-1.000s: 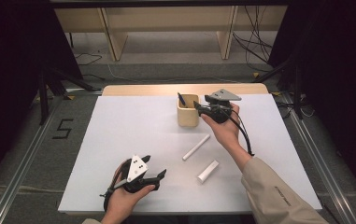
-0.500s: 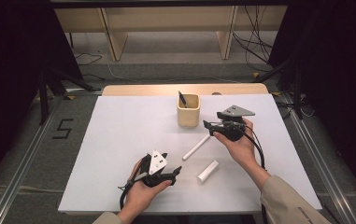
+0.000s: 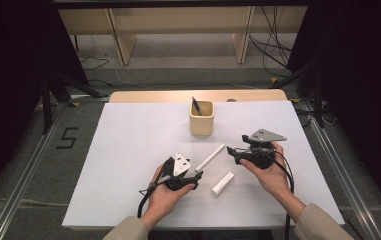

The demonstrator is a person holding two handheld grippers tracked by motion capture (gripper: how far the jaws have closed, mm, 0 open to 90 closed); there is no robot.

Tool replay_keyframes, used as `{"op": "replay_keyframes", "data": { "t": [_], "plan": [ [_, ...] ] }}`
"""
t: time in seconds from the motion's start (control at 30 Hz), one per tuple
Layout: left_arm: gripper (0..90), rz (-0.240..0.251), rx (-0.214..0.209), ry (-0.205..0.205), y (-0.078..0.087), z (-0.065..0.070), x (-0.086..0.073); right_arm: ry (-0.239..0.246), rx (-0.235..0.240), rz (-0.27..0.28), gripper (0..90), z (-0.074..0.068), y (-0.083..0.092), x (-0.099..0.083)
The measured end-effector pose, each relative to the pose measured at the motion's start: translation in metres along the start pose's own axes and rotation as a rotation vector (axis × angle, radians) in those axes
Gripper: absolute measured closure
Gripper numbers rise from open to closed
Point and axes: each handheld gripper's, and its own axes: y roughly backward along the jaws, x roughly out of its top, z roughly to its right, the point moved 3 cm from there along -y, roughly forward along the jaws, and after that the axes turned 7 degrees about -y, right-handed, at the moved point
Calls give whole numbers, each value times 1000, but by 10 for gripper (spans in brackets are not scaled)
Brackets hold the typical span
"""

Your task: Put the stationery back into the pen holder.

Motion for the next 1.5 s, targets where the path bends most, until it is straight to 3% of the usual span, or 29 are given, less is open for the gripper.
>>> {"op": "replay_keyframes", "data": {
  "t": [0.4, 0.47, 0.77, 1.5],
  "plan": [
    [531, -53, 16, -64, -33, -1, 8, -2, -6, 9, 267, 5, 16, -14],
    [553, -53, 12, -49, -37, -2, 8, -9, -5, 8, 267, 4, 16, -15],
    [616, -77, -1, -51, -43, -6, 5, -10, -5, 6, 267, 4, 15, -16],
    [641, -87, -16, -30, -60, -5, 15, -12, -8, -3, 267, 5, 13, -17]
  ]
}}
